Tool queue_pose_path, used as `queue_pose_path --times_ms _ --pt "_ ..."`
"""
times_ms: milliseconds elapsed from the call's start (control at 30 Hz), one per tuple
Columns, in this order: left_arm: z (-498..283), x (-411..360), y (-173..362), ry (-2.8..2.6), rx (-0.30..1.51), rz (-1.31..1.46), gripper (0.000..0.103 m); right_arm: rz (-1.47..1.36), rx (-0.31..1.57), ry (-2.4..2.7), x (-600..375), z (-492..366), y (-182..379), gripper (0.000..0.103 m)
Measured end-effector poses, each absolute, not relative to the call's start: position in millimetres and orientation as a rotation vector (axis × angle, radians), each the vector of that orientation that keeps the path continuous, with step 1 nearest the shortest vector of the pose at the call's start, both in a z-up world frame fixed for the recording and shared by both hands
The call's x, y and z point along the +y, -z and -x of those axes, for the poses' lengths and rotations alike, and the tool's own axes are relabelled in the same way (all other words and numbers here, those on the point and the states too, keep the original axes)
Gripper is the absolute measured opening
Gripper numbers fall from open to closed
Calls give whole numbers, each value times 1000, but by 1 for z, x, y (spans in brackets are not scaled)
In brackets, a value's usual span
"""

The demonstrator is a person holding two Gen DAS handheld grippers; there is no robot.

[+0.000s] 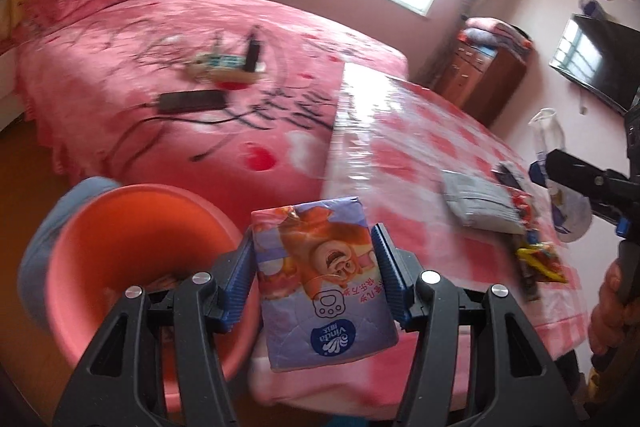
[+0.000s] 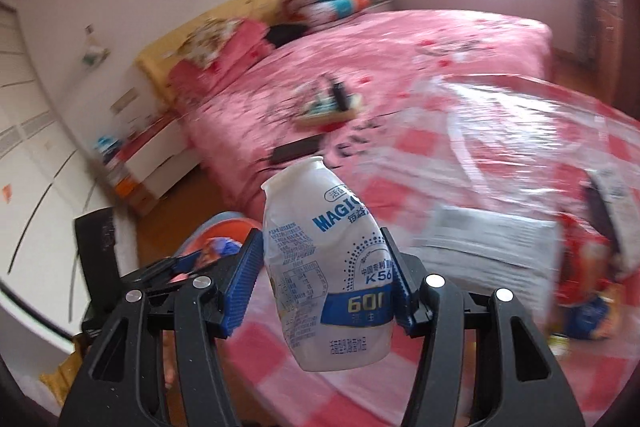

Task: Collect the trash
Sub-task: 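Carry the tissue pack and yogurt bottle to the orange bucket and open both tools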

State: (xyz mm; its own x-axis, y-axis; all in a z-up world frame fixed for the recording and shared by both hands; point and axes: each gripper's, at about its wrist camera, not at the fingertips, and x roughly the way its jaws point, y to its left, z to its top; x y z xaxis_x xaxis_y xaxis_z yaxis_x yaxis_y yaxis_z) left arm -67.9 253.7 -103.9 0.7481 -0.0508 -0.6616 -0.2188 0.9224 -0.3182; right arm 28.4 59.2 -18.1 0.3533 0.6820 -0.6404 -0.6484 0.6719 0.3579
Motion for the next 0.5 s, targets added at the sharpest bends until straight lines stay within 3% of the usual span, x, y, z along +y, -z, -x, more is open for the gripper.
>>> queue_pose_path --times_ms 433,500 --pt "109 335 152 -333 794 484 58 -1 1029 -1109 194 -11 58 59" --pt "111 342 158 -368 808 485 59 -12 1082 -1134 213 -11 70 65"
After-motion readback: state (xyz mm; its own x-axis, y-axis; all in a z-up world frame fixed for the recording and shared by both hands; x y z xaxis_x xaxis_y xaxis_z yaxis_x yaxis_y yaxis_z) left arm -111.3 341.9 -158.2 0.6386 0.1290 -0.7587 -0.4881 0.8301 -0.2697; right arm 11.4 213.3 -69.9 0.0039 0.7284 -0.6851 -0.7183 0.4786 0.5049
